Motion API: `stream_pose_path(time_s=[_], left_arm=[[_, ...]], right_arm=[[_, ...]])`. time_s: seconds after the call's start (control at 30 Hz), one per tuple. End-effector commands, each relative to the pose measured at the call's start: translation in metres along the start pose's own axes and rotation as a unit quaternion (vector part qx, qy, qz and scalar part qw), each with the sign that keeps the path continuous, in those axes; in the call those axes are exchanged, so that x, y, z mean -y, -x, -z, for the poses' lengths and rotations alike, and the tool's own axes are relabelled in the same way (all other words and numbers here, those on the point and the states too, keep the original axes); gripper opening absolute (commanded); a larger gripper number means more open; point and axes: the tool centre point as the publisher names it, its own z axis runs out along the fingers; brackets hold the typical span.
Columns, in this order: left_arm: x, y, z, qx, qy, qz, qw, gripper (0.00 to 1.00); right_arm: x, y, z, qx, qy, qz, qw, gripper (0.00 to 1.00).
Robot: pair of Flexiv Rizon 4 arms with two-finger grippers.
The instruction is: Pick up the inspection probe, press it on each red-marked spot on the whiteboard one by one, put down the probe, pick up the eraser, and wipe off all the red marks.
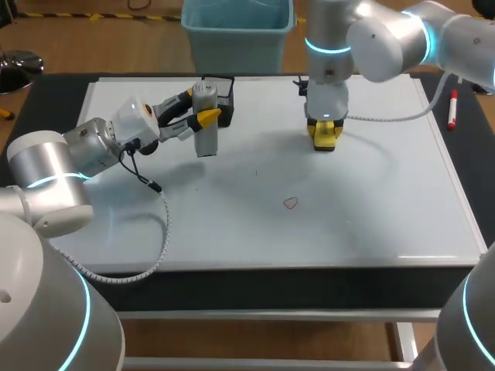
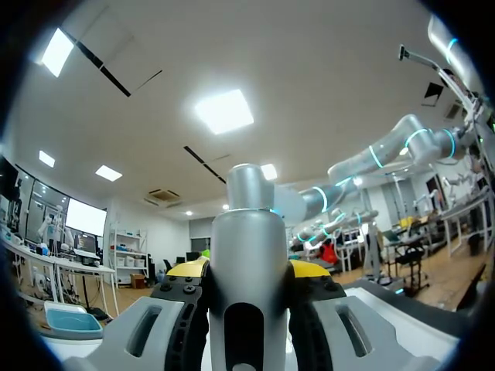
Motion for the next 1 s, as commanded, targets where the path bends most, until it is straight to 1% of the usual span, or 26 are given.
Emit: stream_pose_path(time_s=[0.03, 0.17, 0.4, 0.43, 0.6, 0.83, 1.0], left_arm=[[0.001, 0.0, 0.0, 0.001, 0.0, 0.0, 1.0, 0.0], [0.001, 0.0, 0.0, 0.001, 0.0, 0.0, 1.0, 0.0], [0.001, 0.0, 0.0, 0.001, 0.0, 0.0, 1.0, 0.0], [0.001, 0.0, 0.0, 0.001, 0.0, 0.0, 1.0, 0.0], [0.001, 0.0, 0.0, 0.001, 0.0, 0.0, 1.0, 0.0], [0.001, 0.0, 0.0, 0.001, 0.0, 0.0, 1.0, 0.0], [0.001, 0.0, 0.0, 0.001, 0.0, 0.0, 1.0, 0.0]], right_arm=[[0.006, -0.016, 0.029, 0.006, 0.001, 0.004, 1.0, 0.0], [0.025, -0.03, 0.047, 0.016, -0.002, -0.021, 1.0, 0.0], [0.063, -0.061, 0.059, 0.021, 0.013, -0.083, 0.996, 0.0], [0.062, -0.064, 0.062, 0.023, 0.016, -0.09, 0.996, 0.0], [0.081, -0.096, 0.069, 0.026, 0.02, -0.147, 0.989, 0.0], [0.088, -0.131, 0.07, 0.02, 0.016, -0.197, 0.98, 0.0], [0.088, -0.146, 0.07, 0.021, 0.015, -0.217, 0.976, 0.0]])
